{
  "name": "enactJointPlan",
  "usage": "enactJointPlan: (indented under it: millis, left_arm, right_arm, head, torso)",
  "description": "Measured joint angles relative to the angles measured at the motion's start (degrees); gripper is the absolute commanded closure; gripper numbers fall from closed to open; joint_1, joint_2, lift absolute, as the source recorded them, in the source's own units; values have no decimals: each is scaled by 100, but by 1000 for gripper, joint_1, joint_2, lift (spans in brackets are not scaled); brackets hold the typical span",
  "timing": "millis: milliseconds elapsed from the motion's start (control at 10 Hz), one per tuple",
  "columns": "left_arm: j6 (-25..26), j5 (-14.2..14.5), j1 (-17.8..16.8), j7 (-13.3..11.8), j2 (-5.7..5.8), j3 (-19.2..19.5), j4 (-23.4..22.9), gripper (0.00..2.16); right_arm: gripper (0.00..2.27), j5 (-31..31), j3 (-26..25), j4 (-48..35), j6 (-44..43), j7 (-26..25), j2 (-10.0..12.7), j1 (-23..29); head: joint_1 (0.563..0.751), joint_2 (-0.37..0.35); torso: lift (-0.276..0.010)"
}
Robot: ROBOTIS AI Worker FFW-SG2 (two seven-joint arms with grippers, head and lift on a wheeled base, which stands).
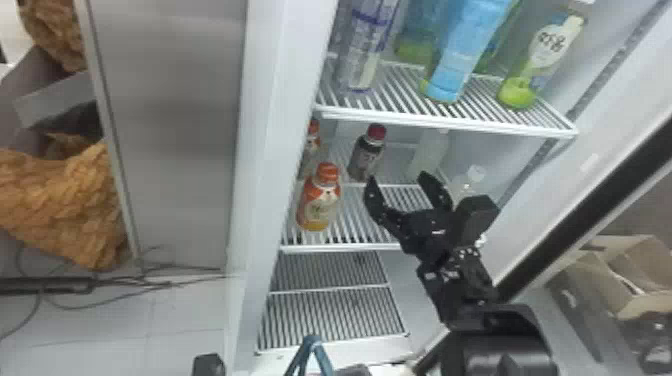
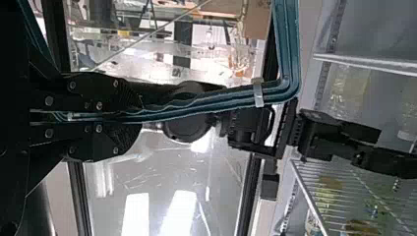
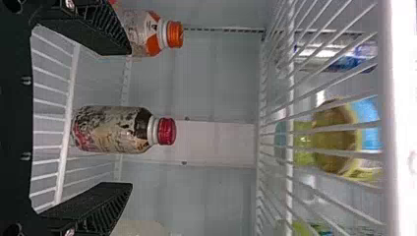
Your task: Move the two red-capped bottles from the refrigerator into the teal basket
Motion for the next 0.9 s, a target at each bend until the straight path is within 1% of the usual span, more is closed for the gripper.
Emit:
enactJointPlan:
  millis: [600, 900]
  left_arm:
    - [0, 22, -14, 0, 0, -53, -5, 1085]
    - [0, 45, -14, 0, 0, -53, 1, 1085]
  right_arm:
    - [38, 3, 340, 1406, -8, -116, -118, -1080]
    - [38, 13, 554, 1829, -8, -244, -167, -1430]
  head:
    - [695, -350]
    - [695, -350]
  torso:
    - [-228]
    - [-228]
